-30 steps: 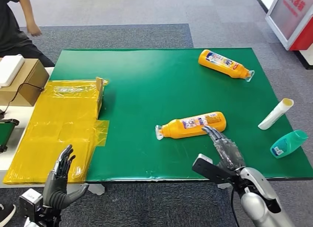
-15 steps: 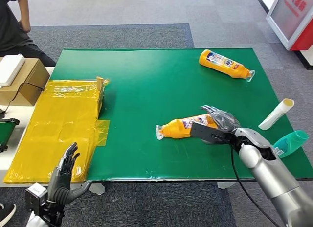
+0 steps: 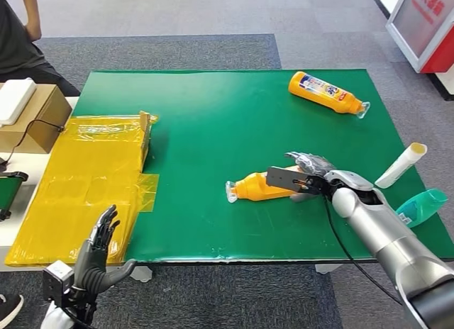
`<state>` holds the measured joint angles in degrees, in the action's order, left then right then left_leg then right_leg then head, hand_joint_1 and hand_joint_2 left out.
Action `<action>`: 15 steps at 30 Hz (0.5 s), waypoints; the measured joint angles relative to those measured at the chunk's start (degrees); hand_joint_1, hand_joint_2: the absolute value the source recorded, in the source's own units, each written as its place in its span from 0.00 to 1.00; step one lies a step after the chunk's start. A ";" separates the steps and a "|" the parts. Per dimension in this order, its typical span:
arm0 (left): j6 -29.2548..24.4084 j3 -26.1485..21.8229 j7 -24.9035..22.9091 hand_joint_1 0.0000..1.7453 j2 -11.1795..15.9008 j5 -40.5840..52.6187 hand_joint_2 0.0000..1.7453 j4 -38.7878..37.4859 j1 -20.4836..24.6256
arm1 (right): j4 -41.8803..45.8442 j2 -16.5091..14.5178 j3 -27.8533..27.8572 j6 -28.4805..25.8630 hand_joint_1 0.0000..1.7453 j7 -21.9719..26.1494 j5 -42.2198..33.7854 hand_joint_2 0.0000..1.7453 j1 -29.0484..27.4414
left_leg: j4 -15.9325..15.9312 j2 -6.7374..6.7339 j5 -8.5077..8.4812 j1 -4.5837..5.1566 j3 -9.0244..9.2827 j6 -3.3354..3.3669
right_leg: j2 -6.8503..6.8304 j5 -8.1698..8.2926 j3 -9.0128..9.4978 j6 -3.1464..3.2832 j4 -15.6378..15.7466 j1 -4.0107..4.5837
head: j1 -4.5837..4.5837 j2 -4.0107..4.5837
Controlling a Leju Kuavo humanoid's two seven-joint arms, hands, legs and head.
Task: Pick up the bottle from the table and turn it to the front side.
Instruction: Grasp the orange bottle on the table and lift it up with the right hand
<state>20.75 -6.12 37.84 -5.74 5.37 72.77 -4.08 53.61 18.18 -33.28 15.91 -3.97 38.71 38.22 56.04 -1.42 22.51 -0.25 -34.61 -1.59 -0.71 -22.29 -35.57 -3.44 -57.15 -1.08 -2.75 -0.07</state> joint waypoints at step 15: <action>-0.66 1.01 0.17 0.00 0.72 -0.66 1.00 -2.22 0.75 | -15.41 -4.09 -5.24 0.23 0.00 2.93 0.09 1.00 6.90 | 0.00 0.03 -0.02 0.00 -0.01 0.01 | -0.03 0.00 -0.01 0.00 -0.01 0.00 | -0.01 0.00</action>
<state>20.09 -5.10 38.01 -5.02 4.70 70.55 -3.34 38.21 14.08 -38.52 16.14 -1.04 38.81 45.12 56.04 -1.39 22.50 -0.25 -34.62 -1.58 -0.74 -22.29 -35.59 -3.44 -57.15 -1.08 -2.75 -0.07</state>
